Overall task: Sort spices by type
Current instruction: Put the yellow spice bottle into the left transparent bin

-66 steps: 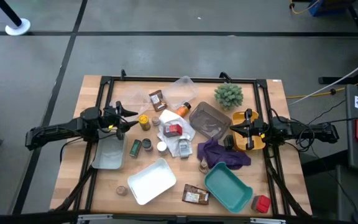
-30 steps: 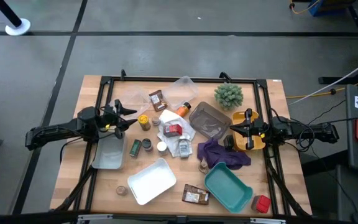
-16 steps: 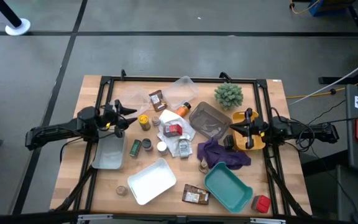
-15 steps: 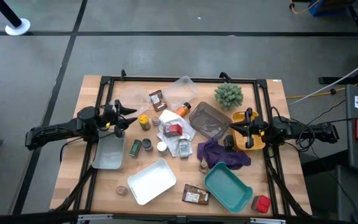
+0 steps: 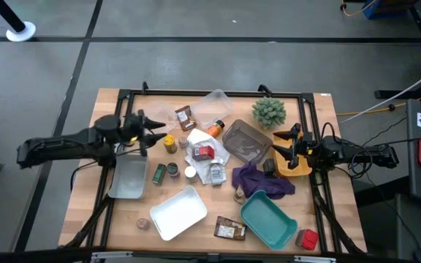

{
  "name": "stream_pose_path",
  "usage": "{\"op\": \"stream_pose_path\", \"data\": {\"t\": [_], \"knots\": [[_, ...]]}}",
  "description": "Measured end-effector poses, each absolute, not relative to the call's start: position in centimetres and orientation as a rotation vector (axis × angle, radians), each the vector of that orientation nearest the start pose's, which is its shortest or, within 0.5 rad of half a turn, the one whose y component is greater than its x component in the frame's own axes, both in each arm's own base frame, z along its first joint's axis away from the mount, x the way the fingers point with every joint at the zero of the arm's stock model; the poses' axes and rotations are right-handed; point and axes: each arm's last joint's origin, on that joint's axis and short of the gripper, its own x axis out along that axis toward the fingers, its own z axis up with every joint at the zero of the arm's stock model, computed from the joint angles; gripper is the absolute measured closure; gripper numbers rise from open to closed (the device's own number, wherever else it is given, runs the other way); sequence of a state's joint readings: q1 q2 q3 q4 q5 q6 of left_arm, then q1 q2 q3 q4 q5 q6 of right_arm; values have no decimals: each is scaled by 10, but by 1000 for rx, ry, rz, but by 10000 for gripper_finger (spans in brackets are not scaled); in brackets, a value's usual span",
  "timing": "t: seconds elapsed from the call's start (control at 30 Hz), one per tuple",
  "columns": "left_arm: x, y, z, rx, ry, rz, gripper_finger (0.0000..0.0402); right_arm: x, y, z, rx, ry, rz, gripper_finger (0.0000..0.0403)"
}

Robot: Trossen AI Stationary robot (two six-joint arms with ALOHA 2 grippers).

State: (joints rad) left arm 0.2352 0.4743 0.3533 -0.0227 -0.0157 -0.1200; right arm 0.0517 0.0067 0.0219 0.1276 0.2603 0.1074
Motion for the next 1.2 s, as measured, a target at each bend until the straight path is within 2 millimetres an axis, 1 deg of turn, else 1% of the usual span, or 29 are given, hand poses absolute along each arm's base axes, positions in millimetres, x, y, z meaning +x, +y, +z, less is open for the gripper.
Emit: {"op": "stream_pose_path", "data": {"t": [0.1,0.27,0.37,0.47,0.6,0.73,0.87,1.03,1.2], "knots": [[142,34,254,-131,308,264,208,95,-2,183,129,-154,-192,124],[161,39,280,-133,569,264,208,95,-2,183,129,-154,-191,121],[171,41,289,-147,676,266,208,95,-2,183,129,-155,-191,120],[179,43,291,-148,767,264,208,95,-2,183,129,-156,-191,120],[190,46,291,-157,773,267,208,95,-2,183,129,-155,-191,120],[197,48,287,-123,774,264,208,95,-2,184,129,-156,-191,120],[200,52,283,-134,795,396,200,95,-2,184,129,-156,-190,120],[205,58,277,-181,794,578,164,95,-2,184,129,-155,-190,120],[207,59,275,-160,809,586,147,95,-2,184,126,-155,-190,120]]}}
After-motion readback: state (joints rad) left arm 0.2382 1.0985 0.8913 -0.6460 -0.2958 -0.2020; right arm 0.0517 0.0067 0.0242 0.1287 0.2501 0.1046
